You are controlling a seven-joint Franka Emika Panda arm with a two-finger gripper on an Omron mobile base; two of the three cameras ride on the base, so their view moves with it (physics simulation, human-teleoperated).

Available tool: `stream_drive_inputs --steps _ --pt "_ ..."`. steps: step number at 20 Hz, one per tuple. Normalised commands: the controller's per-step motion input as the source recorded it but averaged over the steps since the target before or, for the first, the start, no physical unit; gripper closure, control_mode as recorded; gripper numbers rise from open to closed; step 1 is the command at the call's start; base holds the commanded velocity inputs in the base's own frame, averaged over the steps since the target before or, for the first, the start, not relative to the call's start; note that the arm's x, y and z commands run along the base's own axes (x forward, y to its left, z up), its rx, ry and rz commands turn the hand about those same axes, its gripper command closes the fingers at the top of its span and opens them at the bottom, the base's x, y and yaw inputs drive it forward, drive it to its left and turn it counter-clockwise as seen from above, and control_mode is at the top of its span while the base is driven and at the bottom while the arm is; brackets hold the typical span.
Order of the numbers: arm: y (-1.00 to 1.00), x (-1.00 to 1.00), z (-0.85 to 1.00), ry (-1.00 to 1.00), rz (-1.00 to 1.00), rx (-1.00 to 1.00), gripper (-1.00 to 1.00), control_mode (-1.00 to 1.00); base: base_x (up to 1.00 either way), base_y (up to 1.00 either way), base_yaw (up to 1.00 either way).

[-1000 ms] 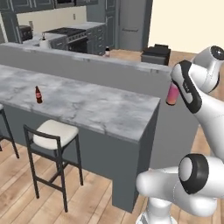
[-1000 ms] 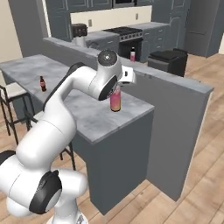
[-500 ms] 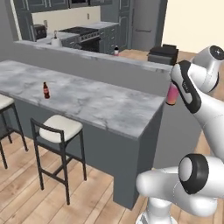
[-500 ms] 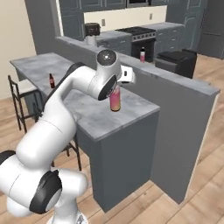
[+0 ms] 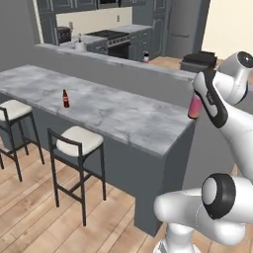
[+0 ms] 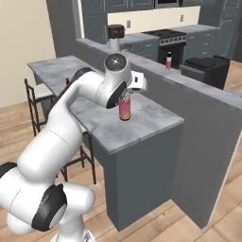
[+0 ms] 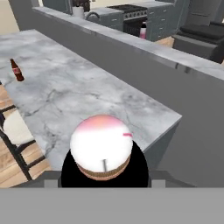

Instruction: Place the large bottle from the dining counter next to the other large bottle outside the sink, and place the small bottle from the dining counter next to the other small bottle inside the sink.

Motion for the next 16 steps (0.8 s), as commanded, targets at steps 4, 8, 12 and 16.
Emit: stream_drive_inputs --steps 4,8,12,16 --pt "0.00 0.00 0.00 0.00 0.00 0.00 1.00 1.00 0.00 0.00 0.25" --pt "0.00 0.00 0.00 0.00 0.00 0.00 1.00 1.00 0.00 0.00 0.25" --pt "0.00 0.00 0.00 0.00 0.00 0.00 1.00 1.00 0.00 -0.10 0.24" --pt "0.00 0.00 0.00 0.00 0.00 0.00 1.00 1.00 -0.02 -0.30 0.20"
